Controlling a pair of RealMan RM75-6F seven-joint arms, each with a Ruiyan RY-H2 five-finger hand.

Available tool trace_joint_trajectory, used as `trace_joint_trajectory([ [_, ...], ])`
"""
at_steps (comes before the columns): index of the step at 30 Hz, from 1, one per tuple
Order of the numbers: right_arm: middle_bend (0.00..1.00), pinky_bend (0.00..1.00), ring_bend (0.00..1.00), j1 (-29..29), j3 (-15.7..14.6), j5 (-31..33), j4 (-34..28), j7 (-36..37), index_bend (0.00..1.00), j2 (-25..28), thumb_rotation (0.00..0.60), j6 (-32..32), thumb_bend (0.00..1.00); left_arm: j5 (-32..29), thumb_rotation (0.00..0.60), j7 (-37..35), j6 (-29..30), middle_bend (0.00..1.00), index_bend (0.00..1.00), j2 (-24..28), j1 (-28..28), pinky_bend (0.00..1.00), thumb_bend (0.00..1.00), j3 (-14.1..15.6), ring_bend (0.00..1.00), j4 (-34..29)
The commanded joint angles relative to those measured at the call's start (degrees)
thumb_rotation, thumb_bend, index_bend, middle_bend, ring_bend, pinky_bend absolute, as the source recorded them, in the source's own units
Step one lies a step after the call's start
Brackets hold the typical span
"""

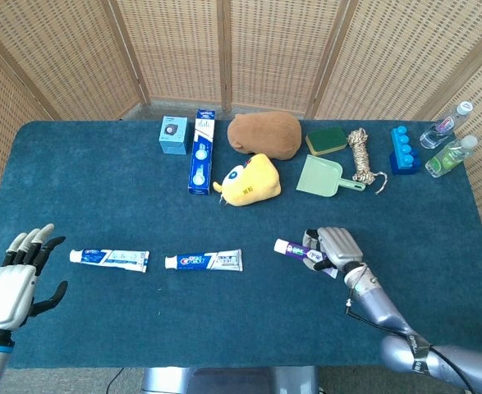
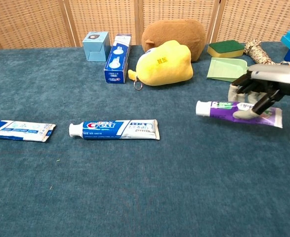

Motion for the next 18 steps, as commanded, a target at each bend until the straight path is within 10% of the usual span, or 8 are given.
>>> trace_joint_trajectory([
  [1, 0.72, 0.68, 0.64, -1.9, 0.9, -2.4, -3.0, 7.3, 0.94, 4.0, 0.6, -2.6, 0.47, -0.3, 0.6, -0.1, -1.5, 0.08, 0.14, 0.1, -1.0, 0.06, 0.34, -0.3, 0.01, -0.2],
  [18, 0.74, 0.7, 0.68, -6.3, 2.7, -12.8, -10.2, 27.6, 0.94, 12.3, 0.6, -4.7, 0.48, -11.4, 0.6, -1.9, -17.1, 0.14, 0.18, -1.4, -13.4, 0.23, 0.34, -6.5, 0.17, -2.4],
])
